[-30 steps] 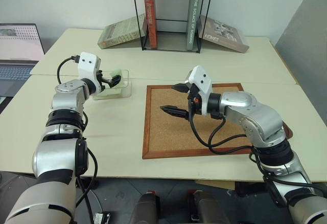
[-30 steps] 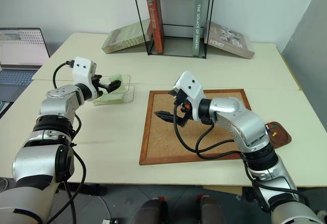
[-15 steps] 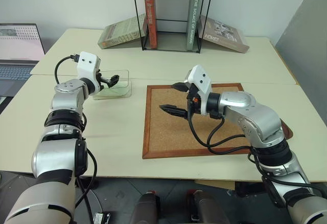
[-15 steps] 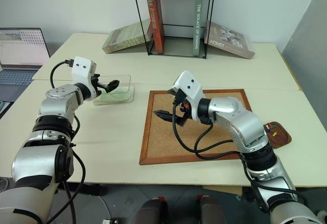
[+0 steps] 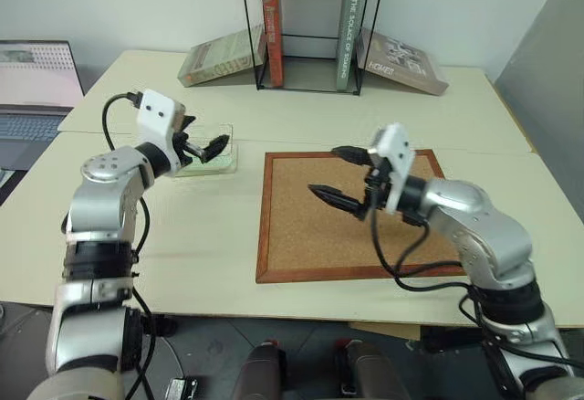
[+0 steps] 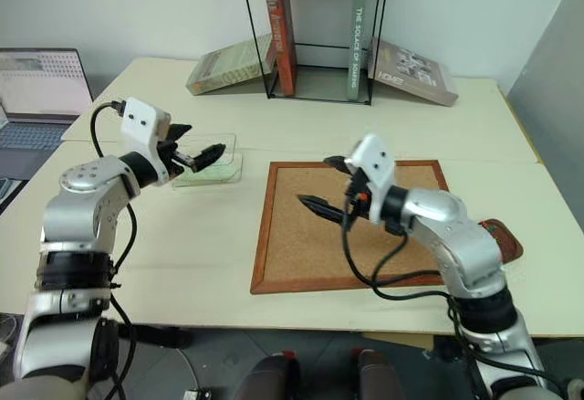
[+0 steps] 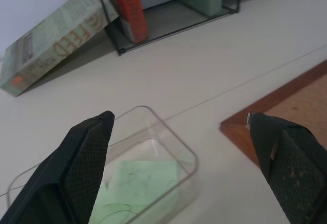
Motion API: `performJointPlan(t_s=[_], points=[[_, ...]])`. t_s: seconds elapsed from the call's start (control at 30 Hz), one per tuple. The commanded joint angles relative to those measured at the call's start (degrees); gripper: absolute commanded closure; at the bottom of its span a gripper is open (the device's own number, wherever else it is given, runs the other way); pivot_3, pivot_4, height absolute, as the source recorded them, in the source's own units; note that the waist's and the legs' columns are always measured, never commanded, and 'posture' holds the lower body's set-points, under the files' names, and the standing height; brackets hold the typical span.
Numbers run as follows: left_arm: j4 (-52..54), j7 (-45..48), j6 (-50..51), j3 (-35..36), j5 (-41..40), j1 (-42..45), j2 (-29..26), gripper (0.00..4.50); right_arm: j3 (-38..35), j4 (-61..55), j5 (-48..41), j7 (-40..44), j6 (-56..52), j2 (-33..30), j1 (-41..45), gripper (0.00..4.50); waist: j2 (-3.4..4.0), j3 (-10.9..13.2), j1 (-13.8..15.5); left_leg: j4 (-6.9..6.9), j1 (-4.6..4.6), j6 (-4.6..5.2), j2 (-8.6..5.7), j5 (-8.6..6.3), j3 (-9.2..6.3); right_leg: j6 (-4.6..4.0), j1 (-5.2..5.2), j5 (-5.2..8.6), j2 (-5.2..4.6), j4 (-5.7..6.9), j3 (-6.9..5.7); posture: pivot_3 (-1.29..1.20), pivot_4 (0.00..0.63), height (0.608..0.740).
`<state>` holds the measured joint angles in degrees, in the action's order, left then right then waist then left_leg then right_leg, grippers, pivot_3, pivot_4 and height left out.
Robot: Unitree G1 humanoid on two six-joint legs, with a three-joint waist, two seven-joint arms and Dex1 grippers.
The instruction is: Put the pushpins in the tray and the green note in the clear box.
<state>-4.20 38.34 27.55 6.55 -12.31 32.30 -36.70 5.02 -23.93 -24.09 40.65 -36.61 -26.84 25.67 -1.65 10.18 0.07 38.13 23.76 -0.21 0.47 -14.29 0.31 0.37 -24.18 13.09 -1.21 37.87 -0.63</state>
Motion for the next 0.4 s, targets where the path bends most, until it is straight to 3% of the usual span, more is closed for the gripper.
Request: performJointPlan(t_s=[0.03,0.23,0.4], points=[[12.9,0.8,1.3,-2.6,-1.0,-5.6,0.3,0.05,-5.6,-4.6,-1.3,3.1,1.6,-5.8,-5.8,0.00,0.00,0.0,0.0,0.00,-0.01,0.00,0.00,0.00,0.00,0.00,0.03,0.00,0.00,-0.04,0.01,0.00,0.150,0.740],[22.2,3.4,4.5,-6.2,-3.4,-14.1,0.2,0.05,-12.7,-4.1,-3.4,5.9,2.6,-12.1,-14.7,0.00,-0.01,0.0,-0.2,0.01,-0.29,0.01,0.09,0.02,0.10,0.22,0.16,0.19,0.10,0.03,0.07,0.00,0.150,0.740],[24.3,5.6,5.2,-7.1,-5.0,-16.7,-0.4,0.05,-13.4,-2.8,-2.9,7.5,5.1,-13.4,-18.7,0.00,-0.01,0.0,-0.3,-0.14,-0.91,0.01,0.22,0.02,0.14,0.04,0.63,0.32,0.21,0.09,0.06,0.00,0.150,0.740]])
